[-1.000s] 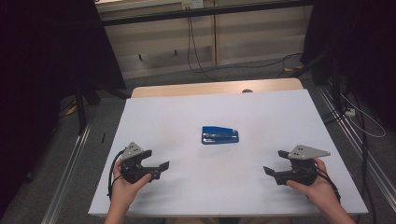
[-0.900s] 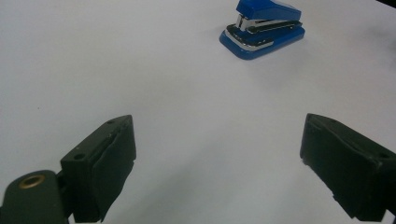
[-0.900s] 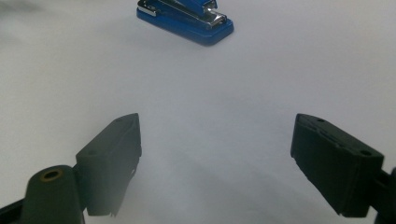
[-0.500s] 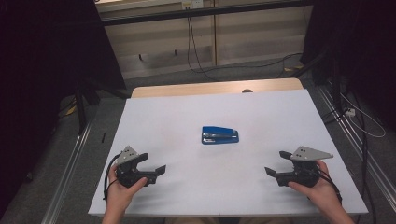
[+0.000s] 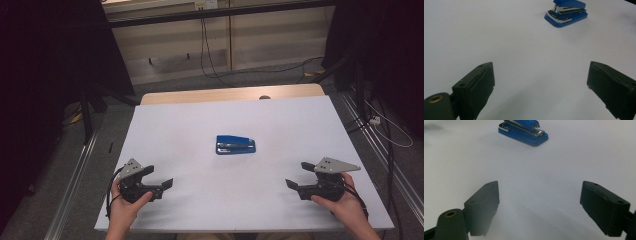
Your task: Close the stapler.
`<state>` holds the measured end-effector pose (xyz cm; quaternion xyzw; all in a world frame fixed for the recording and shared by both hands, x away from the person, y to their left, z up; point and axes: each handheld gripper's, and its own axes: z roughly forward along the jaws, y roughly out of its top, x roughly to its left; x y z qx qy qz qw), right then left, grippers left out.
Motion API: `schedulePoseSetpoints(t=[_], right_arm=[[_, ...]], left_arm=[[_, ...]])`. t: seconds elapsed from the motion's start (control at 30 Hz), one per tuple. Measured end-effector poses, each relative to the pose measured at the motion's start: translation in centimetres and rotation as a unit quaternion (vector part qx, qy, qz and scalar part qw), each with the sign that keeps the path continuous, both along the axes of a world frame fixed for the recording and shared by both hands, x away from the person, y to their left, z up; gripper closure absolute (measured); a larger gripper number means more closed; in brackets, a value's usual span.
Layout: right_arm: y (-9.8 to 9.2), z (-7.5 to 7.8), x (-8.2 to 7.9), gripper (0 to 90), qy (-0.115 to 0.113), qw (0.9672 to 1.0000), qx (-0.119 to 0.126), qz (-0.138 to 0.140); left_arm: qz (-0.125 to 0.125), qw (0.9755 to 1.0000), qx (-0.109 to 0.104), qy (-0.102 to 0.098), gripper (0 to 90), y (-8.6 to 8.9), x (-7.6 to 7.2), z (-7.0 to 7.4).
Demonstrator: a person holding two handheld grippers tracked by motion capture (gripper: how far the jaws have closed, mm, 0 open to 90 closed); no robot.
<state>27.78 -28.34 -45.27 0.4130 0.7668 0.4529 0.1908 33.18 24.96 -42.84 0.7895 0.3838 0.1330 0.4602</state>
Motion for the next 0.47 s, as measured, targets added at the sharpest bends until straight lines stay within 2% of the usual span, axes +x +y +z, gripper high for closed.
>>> schedulePoseSetpoints(t=[0.13, 0.47], right_arm=[[0.21, -0.08, -0.13, 16.0, -0.001, 1.0, -0.006, 0.007], [0.17, -0.08, -0.15, 15.8, -0.002, 0.9999, -0.005, 0.01]], left_arm=[[0.002, 1.0, -0.002, -0.001, 7.5, 0.21, -0.02, 0.02], [0.002, 1.0, -0.005, -0.003, 7.5, 0.24, 0.12, -0.03]])
